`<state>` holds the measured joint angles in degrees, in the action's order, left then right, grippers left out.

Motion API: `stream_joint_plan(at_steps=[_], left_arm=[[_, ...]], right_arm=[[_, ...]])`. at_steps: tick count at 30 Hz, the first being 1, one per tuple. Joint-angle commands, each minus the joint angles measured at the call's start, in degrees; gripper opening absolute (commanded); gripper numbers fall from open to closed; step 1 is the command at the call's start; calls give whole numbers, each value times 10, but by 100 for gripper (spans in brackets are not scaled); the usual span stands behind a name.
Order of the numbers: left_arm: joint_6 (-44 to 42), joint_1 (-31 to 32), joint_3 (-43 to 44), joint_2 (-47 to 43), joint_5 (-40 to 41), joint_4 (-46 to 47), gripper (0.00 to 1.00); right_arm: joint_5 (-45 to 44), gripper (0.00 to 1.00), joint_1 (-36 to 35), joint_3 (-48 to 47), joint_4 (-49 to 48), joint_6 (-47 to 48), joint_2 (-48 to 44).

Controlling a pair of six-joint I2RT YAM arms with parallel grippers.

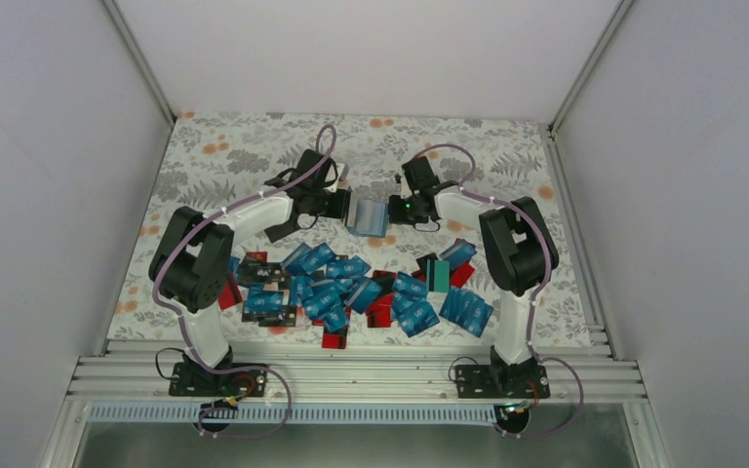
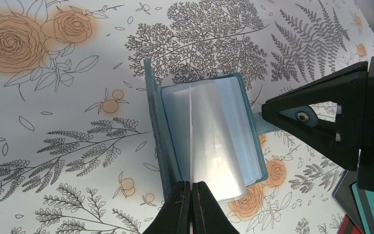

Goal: Put the credit cards into the card holder

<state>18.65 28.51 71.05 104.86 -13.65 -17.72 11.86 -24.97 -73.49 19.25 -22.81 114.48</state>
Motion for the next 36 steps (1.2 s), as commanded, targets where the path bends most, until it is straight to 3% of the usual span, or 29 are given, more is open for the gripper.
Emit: stream_joint_plan(at_steps=[1, 22, 36], left_arm=[[-1, -2, 14, -15, -11, 1, 2], [51, 18, 114, 38, -58, -52, 2], [54, 50, 166, 99, 26, -109, 2]], right_arm=[[2, 4, 2, 0, 7, 1, -39], [39, 4, 1, 17, 4, -2, -88], [40, 4, 1, 23, 1, 0, -95]])
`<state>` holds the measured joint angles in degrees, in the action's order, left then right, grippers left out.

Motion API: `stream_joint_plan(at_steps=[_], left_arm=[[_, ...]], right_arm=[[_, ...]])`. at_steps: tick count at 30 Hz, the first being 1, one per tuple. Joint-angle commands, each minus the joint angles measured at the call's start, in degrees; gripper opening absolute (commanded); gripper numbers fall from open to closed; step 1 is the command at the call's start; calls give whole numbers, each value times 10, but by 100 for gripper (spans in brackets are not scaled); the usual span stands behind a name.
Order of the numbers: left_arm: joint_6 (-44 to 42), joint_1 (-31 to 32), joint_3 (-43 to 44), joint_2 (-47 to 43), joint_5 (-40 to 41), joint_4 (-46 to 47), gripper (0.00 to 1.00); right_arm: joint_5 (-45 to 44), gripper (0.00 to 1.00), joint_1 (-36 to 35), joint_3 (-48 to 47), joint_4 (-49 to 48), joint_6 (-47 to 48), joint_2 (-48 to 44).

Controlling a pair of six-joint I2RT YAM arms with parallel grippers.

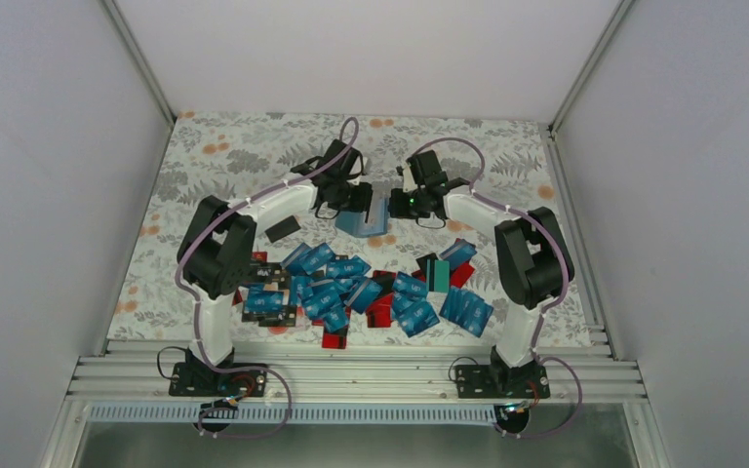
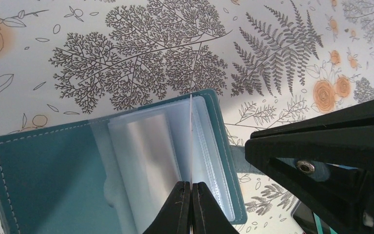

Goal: Put the credit cards into the card holder

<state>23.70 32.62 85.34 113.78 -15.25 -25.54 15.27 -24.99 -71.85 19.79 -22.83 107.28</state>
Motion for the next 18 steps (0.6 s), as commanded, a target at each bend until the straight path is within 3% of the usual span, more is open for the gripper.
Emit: stream_joint_plan(at_steps=[1, 12, 18], left_arm=[[3, 10, 25, 11, 51, -36, 2], [-11, 12, 45, 2, 147, -86, 2], [-13, 12, 42, 6, 160, -89, 2]], right_arm=[[6, 4, 2, 7, -5, 1, -23], [0, 4, 1, 8, -5, 6, -19], [-2, 4, 1, 10, -6, 7, -14]])
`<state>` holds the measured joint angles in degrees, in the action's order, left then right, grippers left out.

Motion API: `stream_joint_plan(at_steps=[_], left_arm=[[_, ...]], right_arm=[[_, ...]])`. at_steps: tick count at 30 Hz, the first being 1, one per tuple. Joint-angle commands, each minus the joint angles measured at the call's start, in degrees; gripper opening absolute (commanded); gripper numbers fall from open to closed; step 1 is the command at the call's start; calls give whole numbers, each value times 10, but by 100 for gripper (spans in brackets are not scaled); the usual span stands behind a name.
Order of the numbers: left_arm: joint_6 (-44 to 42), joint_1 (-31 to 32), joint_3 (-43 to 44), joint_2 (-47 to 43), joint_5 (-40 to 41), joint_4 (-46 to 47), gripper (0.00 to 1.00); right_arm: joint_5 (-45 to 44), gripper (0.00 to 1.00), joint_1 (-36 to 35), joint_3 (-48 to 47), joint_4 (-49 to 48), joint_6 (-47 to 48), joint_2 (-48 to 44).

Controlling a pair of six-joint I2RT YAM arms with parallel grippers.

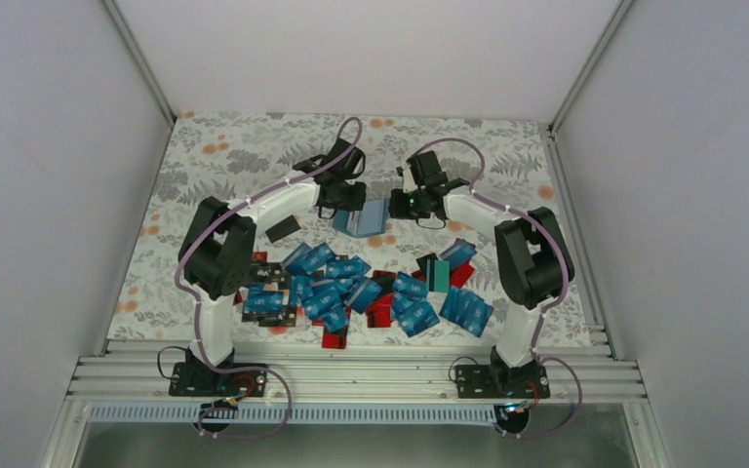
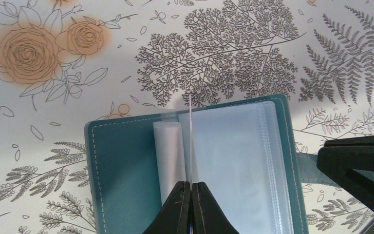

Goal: Put the credit cards into the card holder

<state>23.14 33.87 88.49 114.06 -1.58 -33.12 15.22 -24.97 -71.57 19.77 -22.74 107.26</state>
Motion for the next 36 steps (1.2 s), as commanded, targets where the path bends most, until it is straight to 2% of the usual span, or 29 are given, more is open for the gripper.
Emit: stream_joint_plan(at_steps=[1, 12, 17, 27, 36], left_arm=[[-8, 0, 10, 3, 23, -13, 2], [1, -12, -19, -5, 4, 13, 3], [1, -18, -35, -8, -15, 29, 2], [3, -20, -50, -12, -30, 43, 2], [6, -20, -54, -12, -37, 48, 2]], right_arm=[[-3, 4, 1, 8, -6, 7, -12], [-26, 4, 5, 23, -13, 8, 13], [-22, 22, 11, 21, -11, 7, 10], [56, 39, 6, 16, -24, 12, -34], [62, 44, -19, 15, -23, 0, -68]])
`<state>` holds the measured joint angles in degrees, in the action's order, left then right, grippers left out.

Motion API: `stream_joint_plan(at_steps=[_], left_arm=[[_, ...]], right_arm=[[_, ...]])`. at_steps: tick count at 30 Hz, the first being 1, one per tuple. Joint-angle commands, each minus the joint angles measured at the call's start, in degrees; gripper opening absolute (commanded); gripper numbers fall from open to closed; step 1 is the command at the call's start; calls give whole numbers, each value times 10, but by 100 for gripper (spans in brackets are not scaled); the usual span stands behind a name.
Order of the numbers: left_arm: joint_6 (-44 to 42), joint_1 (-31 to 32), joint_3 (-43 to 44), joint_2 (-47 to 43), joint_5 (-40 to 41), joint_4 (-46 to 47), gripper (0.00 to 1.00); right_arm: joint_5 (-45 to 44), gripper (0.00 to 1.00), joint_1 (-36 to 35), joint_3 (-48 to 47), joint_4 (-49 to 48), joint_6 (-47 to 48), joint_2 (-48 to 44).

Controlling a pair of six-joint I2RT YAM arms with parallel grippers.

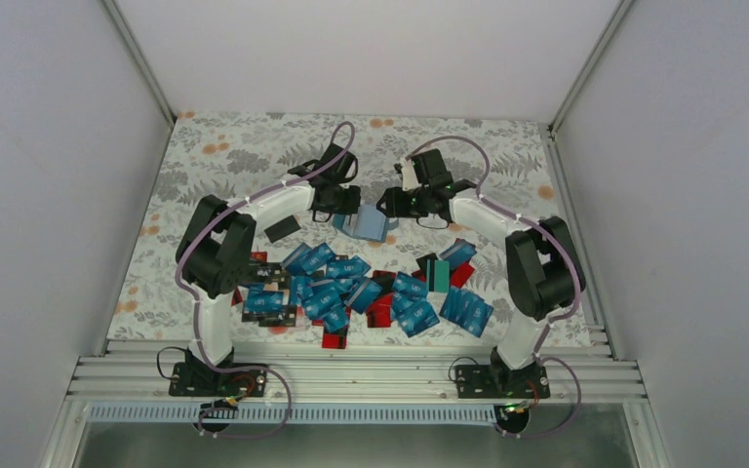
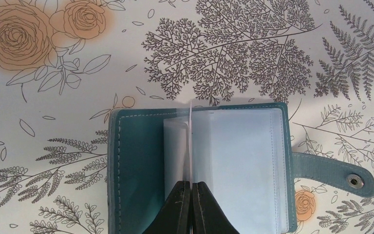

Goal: Put the credit cards into the card holder

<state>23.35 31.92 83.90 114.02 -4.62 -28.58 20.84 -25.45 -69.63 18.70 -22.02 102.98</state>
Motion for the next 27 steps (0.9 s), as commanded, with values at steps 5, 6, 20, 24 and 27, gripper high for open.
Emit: stream_joint_plan(at_steps=[5, 6, 20, 24, 27], left_arm=[[5, 0, -9, -11, -7, 4, 2], [6, -1, -9, -12, -7, 4, 2], [3, -6, -11, -18, -14, 3, 3], [3, -11, -13, -21, -27, 8, 2], [1, -18, -16, -25, -38, 11, 2]], right_arm=[[18, 33, -27, -1, -27, -18, -5], [20, 29, -28, 1, -29, -22, 3], [-23, 6, -25, 11, -52, -18, 109], [-44, 4, -22, 15, -45, -18, 125], [-57, 4, -21, 17, -40, -18, 125]])
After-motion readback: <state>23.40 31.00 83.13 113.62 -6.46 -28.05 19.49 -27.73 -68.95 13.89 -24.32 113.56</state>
